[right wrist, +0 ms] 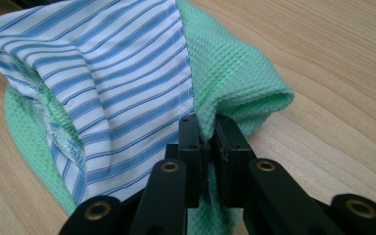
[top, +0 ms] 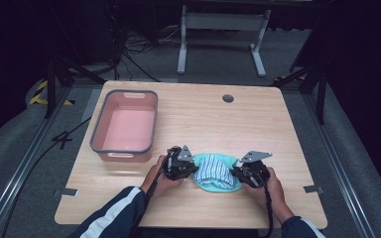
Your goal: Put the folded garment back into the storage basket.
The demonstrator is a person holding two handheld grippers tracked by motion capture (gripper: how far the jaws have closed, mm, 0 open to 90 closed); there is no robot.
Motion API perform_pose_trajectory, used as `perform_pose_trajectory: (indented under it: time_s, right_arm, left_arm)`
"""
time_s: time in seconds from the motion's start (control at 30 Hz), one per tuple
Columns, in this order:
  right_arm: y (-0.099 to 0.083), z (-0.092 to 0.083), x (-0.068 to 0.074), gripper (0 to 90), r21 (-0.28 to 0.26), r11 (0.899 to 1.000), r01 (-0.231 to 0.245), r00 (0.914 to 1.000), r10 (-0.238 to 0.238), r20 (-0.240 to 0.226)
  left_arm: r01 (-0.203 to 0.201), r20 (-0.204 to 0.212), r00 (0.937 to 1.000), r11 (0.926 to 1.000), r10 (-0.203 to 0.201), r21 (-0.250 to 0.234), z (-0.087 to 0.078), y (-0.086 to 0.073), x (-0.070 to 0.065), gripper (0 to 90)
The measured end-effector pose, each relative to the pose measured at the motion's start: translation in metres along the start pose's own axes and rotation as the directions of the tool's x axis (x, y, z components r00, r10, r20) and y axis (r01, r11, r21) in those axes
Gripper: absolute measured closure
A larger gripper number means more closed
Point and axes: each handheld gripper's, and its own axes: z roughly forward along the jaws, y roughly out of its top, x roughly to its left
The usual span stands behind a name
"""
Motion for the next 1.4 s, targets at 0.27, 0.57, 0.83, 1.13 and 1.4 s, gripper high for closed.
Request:
perform_pose_trajectory:
  time_s: [0.27,0.57,0.83,1.13,1.4]
  right_arm:
    - [0.002,-0.006,0.0,83.5,-0.015,1.0,-0.003,0.9999,0.002,-0.01]
    - [0.006,-0.012,0.0,83.5,-0.035,0.999,-0.019,0.9995,0.018,-0.026]
    - [0.01,-0.018,-0.001,83.5,-0.057,0.998,-0.026,0.9994,0.024,-0.026]
    - [0.021,-0.023,0.0,83.6,-0.088,0.996,-0.024,0.9992,0.021,-0.035]
    - [0.035,-0.025,0.004,83.6,-0.113,0.994,-0.009,0.9994,0.005,-0.034]
  left_arm:
    - [-0.019,0.005,0.9998,0.9998,0.019,0.01,-0.004,0.003,-0.001,83.2]
    - [-0.024,0.015,0.9996,0.9995,0.025,-0.021,-0.02,0.011,0.0,83.4]
    - [-0.028,0.007,0.9996,0.9991,0.028,-0.032,-0.028,0.018,0.002,83.5]
    - [-0.054,-0.024,0.9983,0.998,0.053,-0.032,-0.041,0.026,0.004,83.6]
    - [-0.05,-0.055,0.9974,0.9971,0.047,-0.057,-0.055,0.029,0.009,83.6]
